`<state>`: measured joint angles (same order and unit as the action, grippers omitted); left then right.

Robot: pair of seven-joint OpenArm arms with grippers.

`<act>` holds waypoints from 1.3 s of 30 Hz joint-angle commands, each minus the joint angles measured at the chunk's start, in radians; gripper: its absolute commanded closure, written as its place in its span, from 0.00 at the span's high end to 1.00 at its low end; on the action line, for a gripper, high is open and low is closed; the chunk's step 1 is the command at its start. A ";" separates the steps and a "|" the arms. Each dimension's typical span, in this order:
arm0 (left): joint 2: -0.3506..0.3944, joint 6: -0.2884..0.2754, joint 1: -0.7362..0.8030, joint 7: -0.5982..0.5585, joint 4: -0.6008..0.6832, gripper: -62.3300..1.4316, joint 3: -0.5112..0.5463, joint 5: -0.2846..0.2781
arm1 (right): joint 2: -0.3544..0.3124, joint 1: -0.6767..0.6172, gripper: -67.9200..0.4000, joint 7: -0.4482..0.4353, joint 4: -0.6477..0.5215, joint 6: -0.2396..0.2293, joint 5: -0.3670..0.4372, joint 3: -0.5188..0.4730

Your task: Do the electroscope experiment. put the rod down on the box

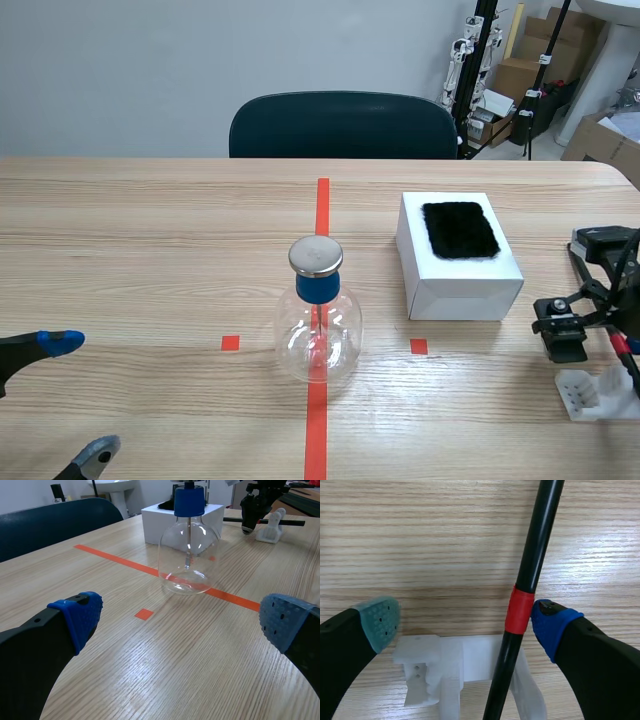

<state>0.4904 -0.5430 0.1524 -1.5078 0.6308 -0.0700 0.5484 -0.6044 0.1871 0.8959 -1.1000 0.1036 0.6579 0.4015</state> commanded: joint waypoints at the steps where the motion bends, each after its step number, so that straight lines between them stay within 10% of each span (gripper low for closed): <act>1: 0.009 0.002 0.000 -0.046 0.019 1.00 0.006 -0.013 | -0.019 0.014 0.82 -0.004 -0.010 0.000 0.000 -0.001; 8: 0.009 0.002 0.000 -0.046 0.019 1.00 0.006 -0.013 | -0.018 0.014 0.96 -0.004 -0.010 0.000 -0.002 -0.001; 39: 0.009 0.002 0.000 -0.046 0.019 1.00 0.006 -0.013 | -0.029 0.012 0.96 -0.016 -0.010 0.000 0.004 -0.001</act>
<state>0.4904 -0.5430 0.1524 -1.5078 0.6308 -0.0700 0.5484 -0.6102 0.1867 0.8841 -1.1000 0.1040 0.6582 0.4015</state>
